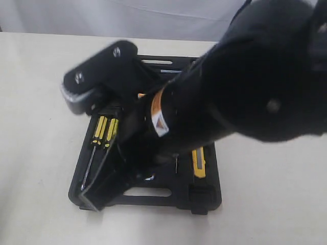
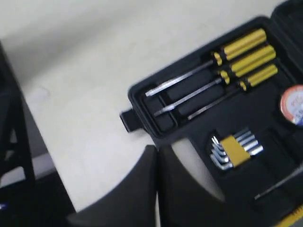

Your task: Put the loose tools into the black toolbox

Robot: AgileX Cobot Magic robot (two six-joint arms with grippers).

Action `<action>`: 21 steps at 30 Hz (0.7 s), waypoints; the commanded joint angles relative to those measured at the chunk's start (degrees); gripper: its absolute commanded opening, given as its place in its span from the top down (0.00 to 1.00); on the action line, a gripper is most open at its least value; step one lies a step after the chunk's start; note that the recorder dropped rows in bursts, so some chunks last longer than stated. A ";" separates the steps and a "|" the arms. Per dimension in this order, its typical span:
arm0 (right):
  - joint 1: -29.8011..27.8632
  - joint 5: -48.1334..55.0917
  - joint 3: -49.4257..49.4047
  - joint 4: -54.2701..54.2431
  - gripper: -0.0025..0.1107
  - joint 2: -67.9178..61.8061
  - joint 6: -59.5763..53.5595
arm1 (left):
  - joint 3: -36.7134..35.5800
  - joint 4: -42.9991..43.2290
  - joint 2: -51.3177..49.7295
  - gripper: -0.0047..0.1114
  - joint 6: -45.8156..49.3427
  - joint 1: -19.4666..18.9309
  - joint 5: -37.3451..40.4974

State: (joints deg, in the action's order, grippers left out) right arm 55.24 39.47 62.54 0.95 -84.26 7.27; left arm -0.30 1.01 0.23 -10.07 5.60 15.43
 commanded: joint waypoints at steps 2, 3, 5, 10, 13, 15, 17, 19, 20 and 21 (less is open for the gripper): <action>5.11 -0.05 -4.38 17.16 0.98 -3.79 14.91 | 0.30 -0.21 -0.23 0.96 0.02 0.33 0.05; 6.11 0.12 -4.97 20.00 0.98 -4.43 17.57 | 0.30 -0.21 -0.23 0.96 0.02 0.33 0.05; 8.28 1.09 -5.67 25.61 0.98 -6.06 20.72 | 0.30 -0.21 -0.23 0.96 0.02 0.33 0.05; 11.70 1.92 -5.66 31.88 0.98 -9.71 21.98 | 0.30 -0.21 -0.23 0.96 0.02 0.33 0.05; 13.28 1.92 -5.66 33.96 0.98 -11.74 22.09 | 0.30 -0.21 -0.23 0.96 0.02 0.33 0.05; 14.16 1.92 -5.66 34.07 0.98 -12.74 22.53 | 0.30 -0.21 -0.23 0.96 0.02 0.33 0.05; 14.90 1.92 -5.66 34.36 0.98 -13.46 24.12 | 0.30 -0.21 -0.23 0.96 0.02 0.33 0.05; 15.02 2.17 -5.66 34.43 0.98 -13.98 25.10 | 0.30 -0.21 -0.23 0.96 0.02 0.33 0.05; 15.10 2.74 -5.66 34.09 0.98 -14.08 25.10 | 0.30 -0.21 -0.23 0.96 0.02 0.33 0.05; 15.10 3.42 -5.66 33.81 0.96 -14.22 25.10 | 0.30 -0.21 -0.23 0.96 0.02 0.33 0.05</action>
State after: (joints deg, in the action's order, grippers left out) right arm 70.27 41.26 56.91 34.34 -98.22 31.51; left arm -0.30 1.01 0.23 -10.07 5.60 15.43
